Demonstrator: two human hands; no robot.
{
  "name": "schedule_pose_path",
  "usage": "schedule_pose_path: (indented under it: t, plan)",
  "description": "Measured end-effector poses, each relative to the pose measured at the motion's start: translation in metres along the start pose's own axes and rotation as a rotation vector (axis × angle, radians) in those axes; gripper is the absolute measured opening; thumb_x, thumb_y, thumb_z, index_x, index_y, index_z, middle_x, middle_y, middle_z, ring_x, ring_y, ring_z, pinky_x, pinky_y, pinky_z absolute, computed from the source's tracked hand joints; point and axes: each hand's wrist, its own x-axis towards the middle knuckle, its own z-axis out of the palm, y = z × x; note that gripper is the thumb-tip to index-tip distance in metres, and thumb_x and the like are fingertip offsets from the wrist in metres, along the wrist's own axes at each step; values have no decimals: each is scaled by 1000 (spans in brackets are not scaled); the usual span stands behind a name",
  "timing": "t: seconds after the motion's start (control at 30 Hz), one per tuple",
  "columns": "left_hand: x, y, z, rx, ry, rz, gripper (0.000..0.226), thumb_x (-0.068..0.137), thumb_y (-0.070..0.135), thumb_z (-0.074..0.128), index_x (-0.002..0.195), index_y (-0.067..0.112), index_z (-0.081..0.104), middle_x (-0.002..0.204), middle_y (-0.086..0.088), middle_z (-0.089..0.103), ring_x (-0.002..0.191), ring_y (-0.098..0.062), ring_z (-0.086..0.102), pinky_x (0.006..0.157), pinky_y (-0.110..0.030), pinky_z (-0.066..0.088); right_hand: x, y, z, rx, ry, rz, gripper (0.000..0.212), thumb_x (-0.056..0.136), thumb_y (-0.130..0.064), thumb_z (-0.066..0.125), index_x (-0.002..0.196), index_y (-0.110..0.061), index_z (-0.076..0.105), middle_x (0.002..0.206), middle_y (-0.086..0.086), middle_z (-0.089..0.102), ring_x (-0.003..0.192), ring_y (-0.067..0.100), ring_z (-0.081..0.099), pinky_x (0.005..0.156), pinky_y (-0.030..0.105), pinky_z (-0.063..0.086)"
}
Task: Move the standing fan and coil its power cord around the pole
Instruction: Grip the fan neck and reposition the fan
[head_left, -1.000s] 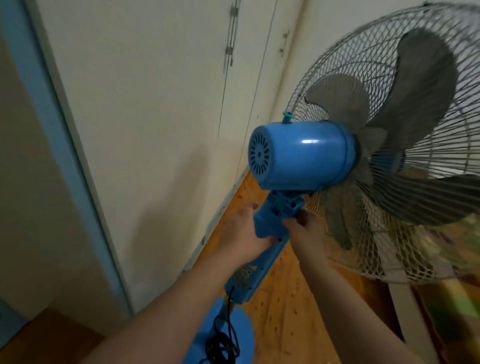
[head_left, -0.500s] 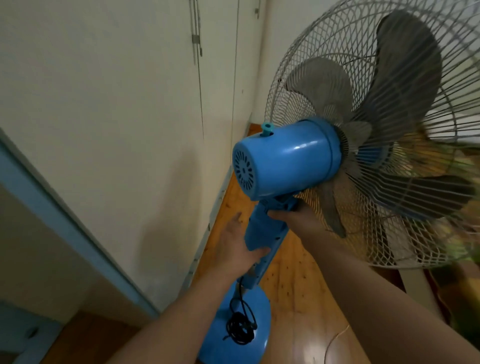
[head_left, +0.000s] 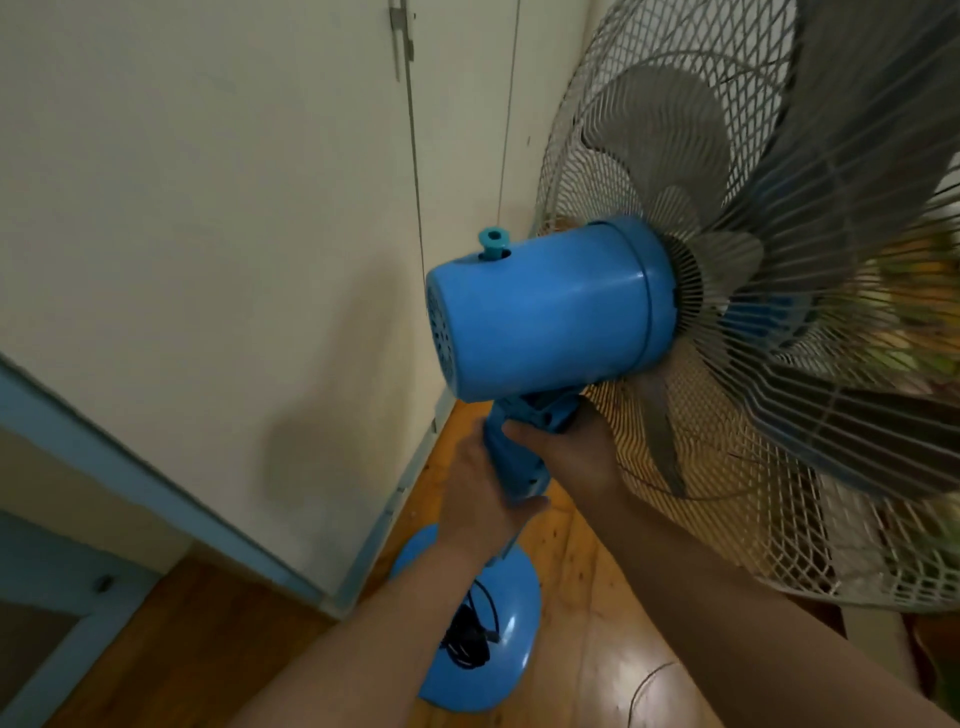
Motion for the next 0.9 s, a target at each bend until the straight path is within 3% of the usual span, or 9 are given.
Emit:
schedule_pose_path:
  t: [0.07, 0.17, 0.23, 0.37, 0.5, 0.67, 0.8, 0.9]
  plan:
    - [4, 4, 1, -41, 24, 10, 87, 48, 33, 84, 117, 48, 33, 111, 24, 51, 107, 6, 48, 82, -16, 47, -1, 0, 2, -5, 11, -33, 46, 63, -23, 81, 102, -13, 58, 106, 6, 66, 94, 17, 61, 77, 27, 49]
    - [12, 0, 5, -98, 12, 32, 89, 52, 27, 87, 127, 24, 39, 120, 3, 57, 114, -15, 54, 87, -40, 51, -2, 2, 5, -8, 72, -70, 55, 63, -23, 82, 109, -6, 58, 111, 8, 66, 97, 16, 62, 72, 16, 43]
    - [14, -2, 6, -100, -4, 39, 92, 52, 26, 88, 129, 18, 39, 121, -2, 58, 114, -22, 54, 88, -44, 50, -3, 4, 5, -27, 104, -80, 57, 61, -24, 83, 109, -6, 58, 111, 9, 66, 98, 18, 62, 65, 4, 38]
    - [15, -5, 9, -132, -24, 67, 94, 53, 24, 88, 132, 19, 37, 123, -3, 56, 117, -20, 52, 90, -41, 50, -2, 9, 5, -43, 132, -101, 58, 60, -21, 84, 109, -3, 58, 108, 10, 67, 91, 9, 58, 60, -3, 37]
    - [15, -4, 8, -135, 8, 107, 82, 54, 19, 87, 120, 34, 42, 111, 7, 58, 107, -3, 56, 83, -22, 51, -3, 12, 6, -83, 135, -86, 55, 61, -18, 82, 107, -1, 58, 105, 12, 68, 90, 12, 61, 57, -1, 38]
    - [15, -7, 8, -126, -18, 101, 76, 52, 15, 86, 116, 19, 45, 108, 3, 58, 105, -10, 58, 80, -35, 54, -9, 8, 5, -122, 162, -85, 51, 62, -16, 82, 104, 2, 58, 100, 15, 68, 88, 20, 63, 50, -7, 33]
    - [14, -2, 8, -114, -16, 137, 81, 54, 16, 85, 119, 33, 39, 110, 19, 54, 108, 0, 54, 82, -17, 49, -11, 6, 2, -95, 143, -64, 54, 63, -18, 81, 108, -1, 57, 105, 12, 67, 97, 23, 63, 52, -5, 36]
    - [16, -3, 6, -129, -33, 161, 85, 53, 14, 85, 122, 27, 38, 116, 1, 57, 112, -13, 55, 87, -34, 51, -12, 5, 3, -104, 143, -74, 54, 63, -20, 81, 108, -2, 57, 105, 11, 67, 96, 23, 64, 52, -3, 37]
